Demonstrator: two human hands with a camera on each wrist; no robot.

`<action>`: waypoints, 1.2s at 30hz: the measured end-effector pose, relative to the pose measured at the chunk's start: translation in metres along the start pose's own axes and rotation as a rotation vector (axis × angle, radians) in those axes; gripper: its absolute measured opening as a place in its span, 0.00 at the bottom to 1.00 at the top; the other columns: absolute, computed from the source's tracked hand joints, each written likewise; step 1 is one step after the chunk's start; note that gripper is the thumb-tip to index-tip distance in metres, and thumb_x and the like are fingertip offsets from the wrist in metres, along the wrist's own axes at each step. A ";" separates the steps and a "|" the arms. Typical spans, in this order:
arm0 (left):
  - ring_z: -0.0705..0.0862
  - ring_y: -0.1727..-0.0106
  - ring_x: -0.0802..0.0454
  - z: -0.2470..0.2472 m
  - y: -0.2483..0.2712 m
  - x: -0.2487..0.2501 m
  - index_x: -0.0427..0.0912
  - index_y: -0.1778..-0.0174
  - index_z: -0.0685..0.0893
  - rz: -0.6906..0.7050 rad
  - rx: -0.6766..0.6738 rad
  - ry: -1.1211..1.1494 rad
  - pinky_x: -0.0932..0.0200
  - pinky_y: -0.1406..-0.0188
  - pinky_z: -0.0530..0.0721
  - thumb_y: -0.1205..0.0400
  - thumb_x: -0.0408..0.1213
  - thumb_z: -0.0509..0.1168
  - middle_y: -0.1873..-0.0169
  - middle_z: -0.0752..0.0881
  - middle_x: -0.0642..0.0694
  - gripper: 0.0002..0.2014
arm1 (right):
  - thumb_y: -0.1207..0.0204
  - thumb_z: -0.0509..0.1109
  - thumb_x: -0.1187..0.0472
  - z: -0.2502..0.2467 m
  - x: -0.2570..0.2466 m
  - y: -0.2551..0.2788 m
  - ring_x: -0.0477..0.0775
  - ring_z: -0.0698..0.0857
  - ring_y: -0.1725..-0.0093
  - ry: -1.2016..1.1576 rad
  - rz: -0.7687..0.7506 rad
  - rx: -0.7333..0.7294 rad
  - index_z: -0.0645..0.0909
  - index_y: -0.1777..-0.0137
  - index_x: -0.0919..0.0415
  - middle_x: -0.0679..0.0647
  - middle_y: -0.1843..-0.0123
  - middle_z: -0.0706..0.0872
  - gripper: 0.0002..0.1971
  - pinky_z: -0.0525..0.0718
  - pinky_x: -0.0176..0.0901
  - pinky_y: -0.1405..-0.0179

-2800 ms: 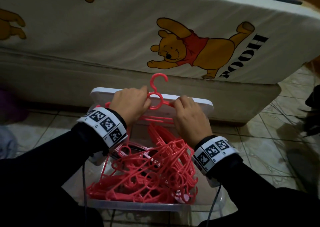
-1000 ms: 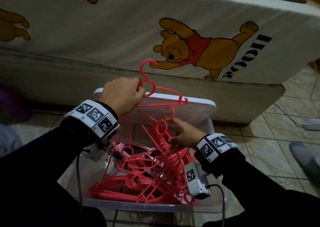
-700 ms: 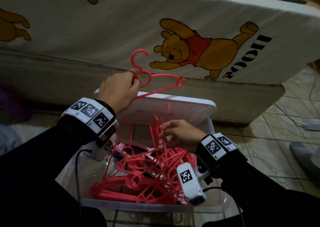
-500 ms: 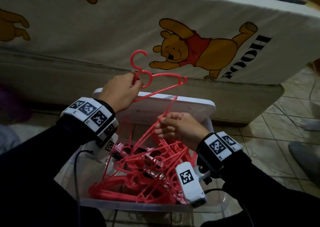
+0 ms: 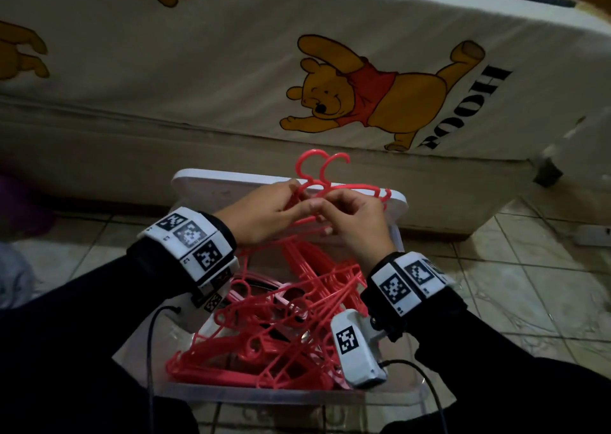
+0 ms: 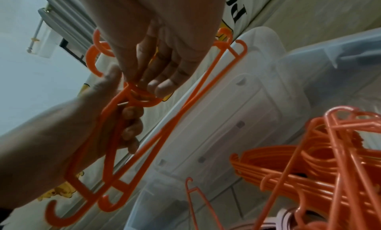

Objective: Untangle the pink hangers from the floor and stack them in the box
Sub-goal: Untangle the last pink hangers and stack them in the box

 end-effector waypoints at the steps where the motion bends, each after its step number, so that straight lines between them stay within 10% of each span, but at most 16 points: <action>1: 0.83 0.48 0.54 0.001 -0.001 0.000 0.43 0.39 0.80 0.023 0.007 0.000 0.53 0.45 0.80 0.18 0.57 0.55 0.49 0.86 0.48 0.23 | 0.23 0.68 0.71 0.000 0.001 0.000 0.69 0.84 0.60 -0.025 0.015 -0.004 0.83 0.55 0.71 0.70 0.58 0.85 0.03 0.85 0.64 0.55; 7: 0.82 0.50 0.48 -0.004 -0.003 -0.010 0.43 0.45 0.79 0.068 0.067 -0.244 0.48 0.51 0.78 0.13 0.46 0.55 0.52 0.85 0.47 0.12 | 0.21 0.65 0.73 0.004 0.013 -0.010 0.43 0.81 0.71 -0.012 0.048 -0.115 0.83 0.56 0.66 0.54 0.65 0.86 0.06 0.80 0.33 0.75; 15: 0.74 0.69 0.50 -0.032 0.001 -0.021 0.50 0.61 0.72 -0.047 0.259 -0.529 0.55 0.72 0.65 0.15 0.58 0.51 0.73 0.74 0.54 0.17 | 0.25 0.69 0.64 0.007 0.060 -0.017 0.49 0.86 0.58 0.874 -0.087 -0.359 0.87 0.53 0.60 0.55 0.55 0.90 0.06 0.82 0.42 0.54; 20: 0.78 0.66 0.43 -0.034 0.001 -0.022 0.48 0.54 0.75 -0.042 0.255 -0.652 0.52 0.67 0.71 0.13 0.53 0.48 0.67 0.80 0.47 0.16 | 0.23 0.65 0.59 0.026 0.097 0.003 0.62 0.84 0.41 1.327 -0.106 -0.647 0.81 0.38 0.54 0.59 0.40 0.85 0.14 0.83 0.53 0.44; 33: 0.81 0.64 0.40 -0.030 0.000 -0.022 0.46 0.49 0.77 -0.019 0.225 -0.707 0.52 0.67 0.73 0.13 0.50 0.48 0.64 0.83 0.44 0.16 | 0.18 0.61 0.63 0.044 0.166 0.032 0.68 0.82 0.39 1.526 -0.088 -0.937 0.75 0.29 0.63 0.64 0.29 0.75 0.18 0.81 0.56 0.48; 36: 0.82 0.64 0.40 -0.029 0.000 -0.021 0.46 0.48 0.77 -0.011 0.224 -0.698 0.51 0.66 0.75 0.13 0.49 0.47 0.64 0.83 0.43 0.16 | 0.21 0.63 0.59 0.044 0.188 0.035 0.64 0.86 0.47 1.542 -0.068 -0.948 0.78 0.36 0.58 0.60 0.41 0.85 0.14 0.78 0.49 0.59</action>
Point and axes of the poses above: each hand's wrist, its own y-axis away from the middle knuckle, its own z-axis out of the palm, x = y × z, the point moved 7 cm from there along -y, towards the middle knuckle
